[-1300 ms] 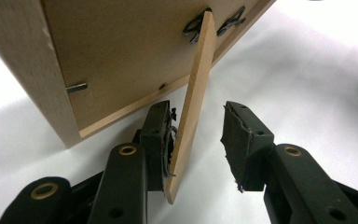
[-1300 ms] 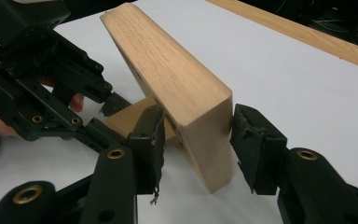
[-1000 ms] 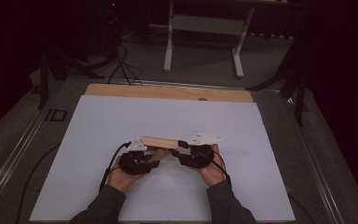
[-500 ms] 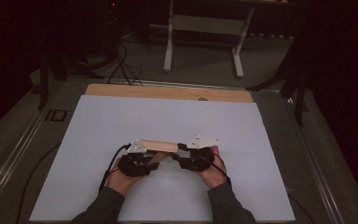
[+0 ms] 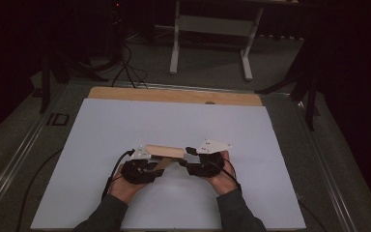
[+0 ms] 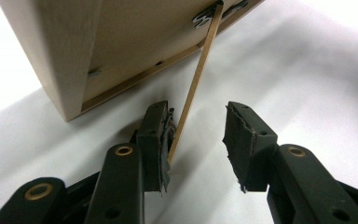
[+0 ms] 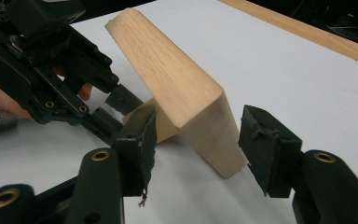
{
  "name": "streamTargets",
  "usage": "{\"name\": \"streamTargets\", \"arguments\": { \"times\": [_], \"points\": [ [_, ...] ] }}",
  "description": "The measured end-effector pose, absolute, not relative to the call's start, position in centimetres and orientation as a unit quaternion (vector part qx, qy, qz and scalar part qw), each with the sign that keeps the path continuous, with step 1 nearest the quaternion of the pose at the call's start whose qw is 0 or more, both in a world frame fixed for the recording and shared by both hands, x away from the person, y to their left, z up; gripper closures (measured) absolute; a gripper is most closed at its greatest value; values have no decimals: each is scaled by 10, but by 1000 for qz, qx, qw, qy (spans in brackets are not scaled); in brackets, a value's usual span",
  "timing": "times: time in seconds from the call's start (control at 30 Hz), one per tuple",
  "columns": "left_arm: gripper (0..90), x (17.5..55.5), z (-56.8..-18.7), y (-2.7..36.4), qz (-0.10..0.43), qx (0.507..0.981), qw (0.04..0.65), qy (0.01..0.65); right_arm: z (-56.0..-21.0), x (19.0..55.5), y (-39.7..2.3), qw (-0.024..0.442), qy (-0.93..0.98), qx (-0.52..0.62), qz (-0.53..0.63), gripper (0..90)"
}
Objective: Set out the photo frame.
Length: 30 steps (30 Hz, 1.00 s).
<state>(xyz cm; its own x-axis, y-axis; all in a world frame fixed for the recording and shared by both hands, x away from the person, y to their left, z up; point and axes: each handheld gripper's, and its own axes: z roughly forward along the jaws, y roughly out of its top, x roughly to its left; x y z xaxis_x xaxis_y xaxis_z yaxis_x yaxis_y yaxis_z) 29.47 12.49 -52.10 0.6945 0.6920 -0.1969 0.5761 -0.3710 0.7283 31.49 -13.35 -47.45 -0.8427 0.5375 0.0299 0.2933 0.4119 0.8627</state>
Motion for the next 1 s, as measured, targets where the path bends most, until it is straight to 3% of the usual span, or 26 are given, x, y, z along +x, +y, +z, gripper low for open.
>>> {"name": "streamTargets", "arguments": {
  "times": [0.5,1.0],
  "points": [
    [576,289,-513,136,86,813,421,392,-465,312,-136,130,824,240,496,428],
    [614,282,-505,140,102,811,429,384,-461,313,-141,126,807,251,519,472]
  ]
}}
